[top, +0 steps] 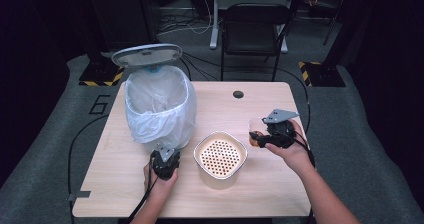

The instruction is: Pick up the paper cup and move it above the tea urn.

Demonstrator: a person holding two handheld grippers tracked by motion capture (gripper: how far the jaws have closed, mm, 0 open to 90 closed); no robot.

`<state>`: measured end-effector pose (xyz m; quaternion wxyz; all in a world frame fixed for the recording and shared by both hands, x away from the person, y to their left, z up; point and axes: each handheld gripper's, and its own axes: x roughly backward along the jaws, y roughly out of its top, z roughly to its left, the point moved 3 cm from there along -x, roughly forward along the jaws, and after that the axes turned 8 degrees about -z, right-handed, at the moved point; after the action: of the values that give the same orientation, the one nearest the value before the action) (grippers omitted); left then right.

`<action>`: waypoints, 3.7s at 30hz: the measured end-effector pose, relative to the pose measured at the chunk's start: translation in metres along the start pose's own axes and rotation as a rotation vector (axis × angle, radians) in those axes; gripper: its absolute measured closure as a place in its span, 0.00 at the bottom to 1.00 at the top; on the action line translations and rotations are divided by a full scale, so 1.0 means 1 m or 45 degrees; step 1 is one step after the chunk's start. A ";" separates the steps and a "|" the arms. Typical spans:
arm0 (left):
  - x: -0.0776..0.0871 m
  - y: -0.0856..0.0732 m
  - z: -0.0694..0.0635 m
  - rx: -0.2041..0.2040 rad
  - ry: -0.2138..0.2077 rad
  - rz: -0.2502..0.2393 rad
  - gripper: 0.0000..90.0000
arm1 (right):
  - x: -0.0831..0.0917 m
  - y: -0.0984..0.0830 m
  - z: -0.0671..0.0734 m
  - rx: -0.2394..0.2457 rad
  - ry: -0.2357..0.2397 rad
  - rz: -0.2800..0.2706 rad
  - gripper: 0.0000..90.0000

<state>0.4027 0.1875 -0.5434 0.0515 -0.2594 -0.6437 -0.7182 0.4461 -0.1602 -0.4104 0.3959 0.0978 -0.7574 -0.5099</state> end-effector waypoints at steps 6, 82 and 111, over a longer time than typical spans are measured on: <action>0.000 0.000 0.000 0.001 0.000 0.000 0.79 | -0.006 -0.033 -0.001 -0.073 -0.014 0.030 0.32; 0.000 0.000 0.000 0.012 0.002 -0.008 0.79 | -0.006 0.022 -0.004 0.094 0.114 -0.241 0.41; 0.000 0.000 0.001 0.002 -0.003 0.004 0.79 | -0.039 0.059 0.024 0.443 0.272 -0.487 0.42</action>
<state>0.4027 0.1883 -0.5432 0.0522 -0.2613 -0.6439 -0.7172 0.4704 -0.0945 -0.3839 0.3472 0.3586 -0.7554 -0.4245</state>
